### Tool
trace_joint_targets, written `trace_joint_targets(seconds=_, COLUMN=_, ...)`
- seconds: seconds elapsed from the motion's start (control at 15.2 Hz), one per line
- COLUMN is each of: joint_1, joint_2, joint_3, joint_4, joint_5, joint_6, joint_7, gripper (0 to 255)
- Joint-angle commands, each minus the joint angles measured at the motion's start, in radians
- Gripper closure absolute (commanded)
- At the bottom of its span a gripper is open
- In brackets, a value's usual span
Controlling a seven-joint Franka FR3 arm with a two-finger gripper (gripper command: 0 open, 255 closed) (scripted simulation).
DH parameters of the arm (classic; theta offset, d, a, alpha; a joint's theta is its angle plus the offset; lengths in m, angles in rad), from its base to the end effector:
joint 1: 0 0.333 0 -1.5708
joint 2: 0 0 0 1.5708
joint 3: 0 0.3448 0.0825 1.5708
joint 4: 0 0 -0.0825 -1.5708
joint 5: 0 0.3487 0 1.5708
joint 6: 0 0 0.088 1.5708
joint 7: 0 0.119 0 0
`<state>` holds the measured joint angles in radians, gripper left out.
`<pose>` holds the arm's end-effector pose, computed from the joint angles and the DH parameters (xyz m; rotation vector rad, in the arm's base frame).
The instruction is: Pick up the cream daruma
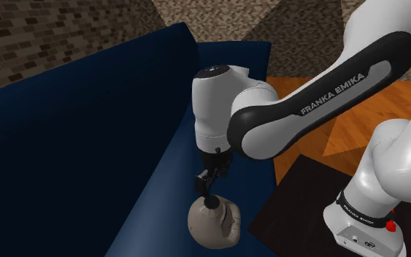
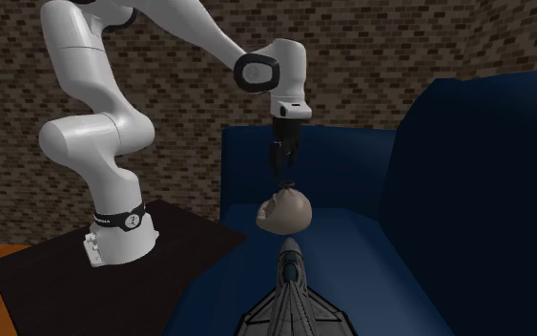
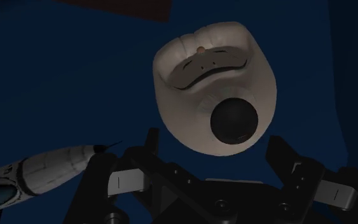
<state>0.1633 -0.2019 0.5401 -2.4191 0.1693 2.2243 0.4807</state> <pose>0.3218 0.2877 0.4120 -3.1202 -0.1694 0.0463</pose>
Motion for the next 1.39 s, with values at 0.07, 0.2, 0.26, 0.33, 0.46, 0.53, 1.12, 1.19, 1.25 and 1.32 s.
trace_joint_targets(seconds=0.07, joint_1=0.004, joint_2=0.09, joint_3=0.043, joint_4=0.04, joint_5=-0.048, joint_6=0.053, joint_7=0.078, gripper=0)
trace_joint_targets(seconds=0.2, joint_1=0.003, joint_2=0.11, joint_3=0.045, joint_4=0.028, joint_5=-0.06, joint_6=0.082, joint_7=0.086, gripper=0)
trace_joint_targets(seconds=0.26, joint_1=0.002, joint_2=0.121, joint_3=0.047, joint_4=0.023, joint_5=-0.066, joint_6=0.096, joint_7=0.091, gripper=0)
trace_joint_targets(seconds=0.33, joint_1=0.002, joint_2=0.132, joint_3=0.048, joint_4=0.018, joint_5=-0.073, joint_6=0.111, joint_7=0.095, gripper=0)
trace_joint_targets(seconds=0.46, joint_1=0.0, joint_2=0.154, joint_3=0.051, joint_4=0.008, joint_5=-0.088, joint_6=0.14, joint_7=0.106, gripper=0)
trace_joint_targets(seconds=0.53, joint_1=0.0, joint_2=0.173, joint_3=0.052, joint_4=0.001, joint_5=-0.101, joint_6=0.163, joint_7=0.115, gripper=0)
trace_joint_targets(seconds=1.12, joint_1=0.0, joint_2=0.175, joint_3=0.052, joint_4=0.005, joint_5=-0.103, joint_6=0.161, joint_7=0.116, gripper=255)
trace_joint_targets(seconds=1.19, joint_1=0.0, joint_2=0.175, joint_3=0.052, joint_4=0.005, joint_5=-0.103, joint_6=0.161, joint_7=0.116, gripper=255)
trace_joint_targets(seconds=1.25, joint_1=0.0, joint_2=0.175, joint_3=0.052, joint_4=0.005, joint_5=-0.102, joint_6=0.161, joint_7=0.116, gripper=255)
trace_joint_targets(seconds=1.32, joint_1=0.0, joint_2=0.173, joint_3=0.052, joint_4=0.001, joint_5=-0.101, joint_6=0.163, joint_7=0.115, gripper=255)
